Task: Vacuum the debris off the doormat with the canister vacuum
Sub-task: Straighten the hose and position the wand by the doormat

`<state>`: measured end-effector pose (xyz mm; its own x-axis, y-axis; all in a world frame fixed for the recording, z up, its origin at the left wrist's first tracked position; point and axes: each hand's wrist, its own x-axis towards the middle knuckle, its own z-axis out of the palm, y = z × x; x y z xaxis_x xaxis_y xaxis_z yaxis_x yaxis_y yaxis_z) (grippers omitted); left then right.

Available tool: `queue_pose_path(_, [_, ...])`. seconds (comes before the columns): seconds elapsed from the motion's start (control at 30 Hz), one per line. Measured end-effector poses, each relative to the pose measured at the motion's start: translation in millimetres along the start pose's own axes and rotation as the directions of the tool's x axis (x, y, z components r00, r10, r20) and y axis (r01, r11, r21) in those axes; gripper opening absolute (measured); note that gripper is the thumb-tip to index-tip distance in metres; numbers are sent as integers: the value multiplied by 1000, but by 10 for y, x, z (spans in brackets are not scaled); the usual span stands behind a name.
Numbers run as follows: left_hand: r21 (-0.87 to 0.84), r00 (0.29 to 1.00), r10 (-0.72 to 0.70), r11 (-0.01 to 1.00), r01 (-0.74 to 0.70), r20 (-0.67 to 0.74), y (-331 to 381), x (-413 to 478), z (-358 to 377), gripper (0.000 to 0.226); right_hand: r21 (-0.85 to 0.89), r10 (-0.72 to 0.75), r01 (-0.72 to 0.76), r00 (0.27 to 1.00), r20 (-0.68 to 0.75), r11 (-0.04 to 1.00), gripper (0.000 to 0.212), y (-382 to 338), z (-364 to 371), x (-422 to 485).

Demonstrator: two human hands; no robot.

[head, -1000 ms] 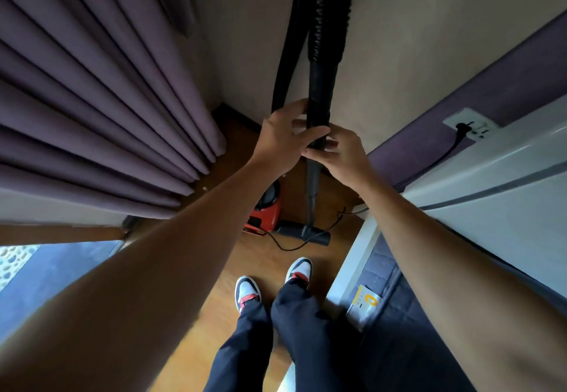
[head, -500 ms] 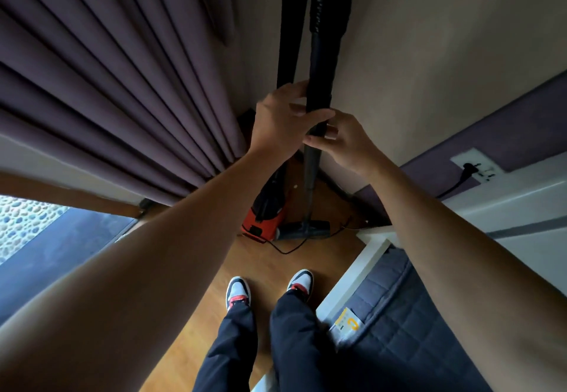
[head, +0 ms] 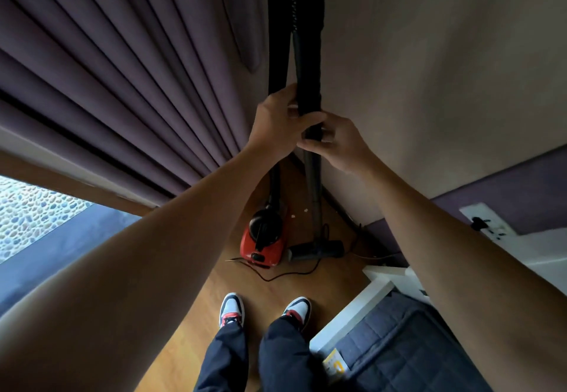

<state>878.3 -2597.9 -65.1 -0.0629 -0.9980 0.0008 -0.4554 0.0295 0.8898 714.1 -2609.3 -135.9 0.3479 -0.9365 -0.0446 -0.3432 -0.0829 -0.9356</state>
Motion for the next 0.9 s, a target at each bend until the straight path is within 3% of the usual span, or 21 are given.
queue_pose_path(0.07, [-13,1000,-27,1000,27,3,-49,96,1,27,-86,31,-33,999,-24,996,55,62,51,35])
queue_pose_path(0.17, [-23,998,-51,998,52,21,-105,202,7,26,-224,202,-198,979,-8,954,60,261,218,-18])
queue_pose_path(0.27, [-32,997,-54,998,56,48,-206,355,3,27,-253,316,-315,948,-38,915,51,531,423,-19])
queue_pose_path(0.43, [-54,999,-12,998,15,47,-388,570,-18,25,-212,293,-323,942,-163,922,30,702,619,261])
queue_pose_path(0.67, [-18,1000,18,1000,-18,18,-492,689,-114,37,-223,280,-327,935,-219,918,33,678,857,343])
queue_pose_path(0.9, [95,989,-33,995,19,146,-682,396,-141,44,-150,397,-430,894,-208,890,44,842,1302,-14])
